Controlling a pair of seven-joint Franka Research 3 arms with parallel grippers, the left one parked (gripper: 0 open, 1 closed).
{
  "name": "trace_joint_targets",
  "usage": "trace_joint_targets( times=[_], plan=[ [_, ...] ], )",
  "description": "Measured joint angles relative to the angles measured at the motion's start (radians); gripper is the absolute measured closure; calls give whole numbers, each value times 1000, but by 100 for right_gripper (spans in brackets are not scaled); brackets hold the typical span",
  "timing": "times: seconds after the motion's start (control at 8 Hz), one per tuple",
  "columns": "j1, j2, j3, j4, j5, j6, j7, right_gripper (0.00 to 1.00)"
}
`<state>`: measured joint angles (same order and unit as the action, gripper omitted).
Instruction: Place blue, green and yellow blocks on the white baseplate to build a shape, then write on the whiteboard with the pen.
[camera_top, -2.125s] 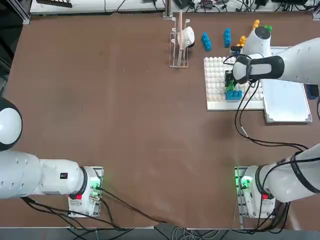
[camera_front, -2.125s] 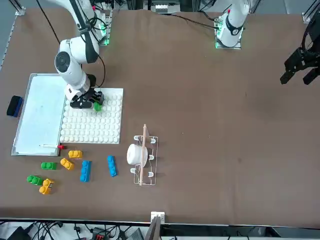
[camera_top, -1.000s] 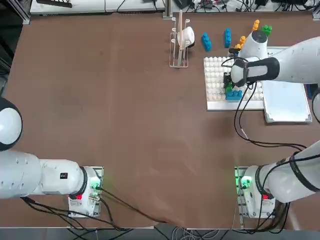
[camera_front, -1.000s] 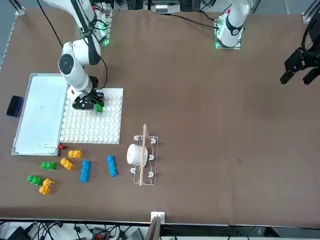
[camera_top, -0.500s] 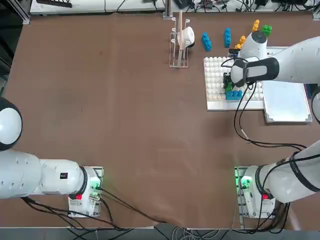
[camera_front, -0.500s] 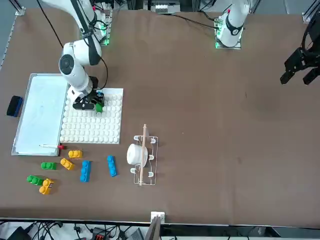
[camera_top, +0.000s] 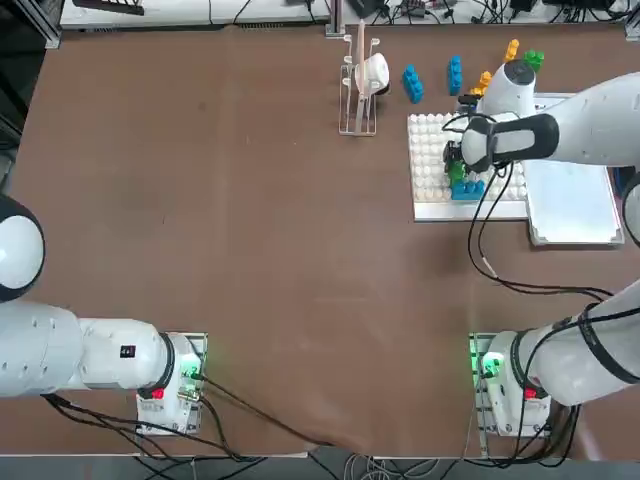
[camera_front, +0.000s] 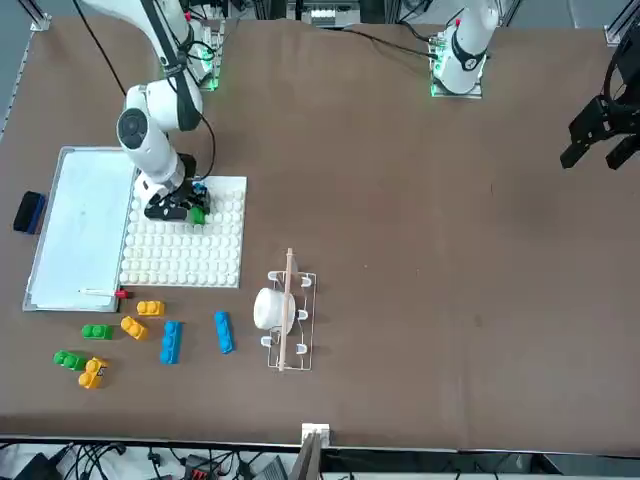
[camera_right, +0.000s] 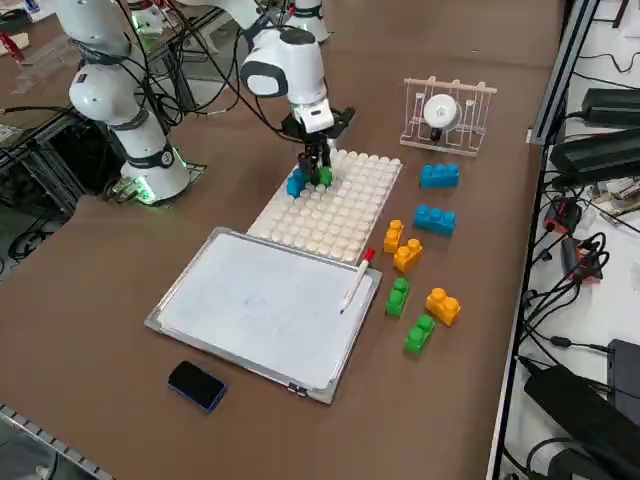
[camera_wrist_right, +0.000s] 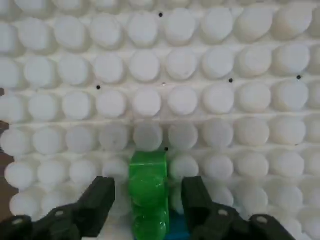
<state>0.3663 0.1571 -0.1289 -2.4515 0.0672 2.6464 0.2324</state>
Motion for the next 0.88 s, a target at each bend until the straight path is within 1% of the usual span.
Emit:
trace_joint_targets(
  times=[0.12, 0.5, 0.75, 0.88],
  plan=[
    [0, -12, -3, 15, 0, -15, 0, 0],
    [-1, -53, -5, 94, 0, -111, 0, 0],
    [-12, -54, -7, 166, 0, -179, 1, 0],
    [-25, -51, -9, 218, 0, -237, 1, 0]
  ],
)
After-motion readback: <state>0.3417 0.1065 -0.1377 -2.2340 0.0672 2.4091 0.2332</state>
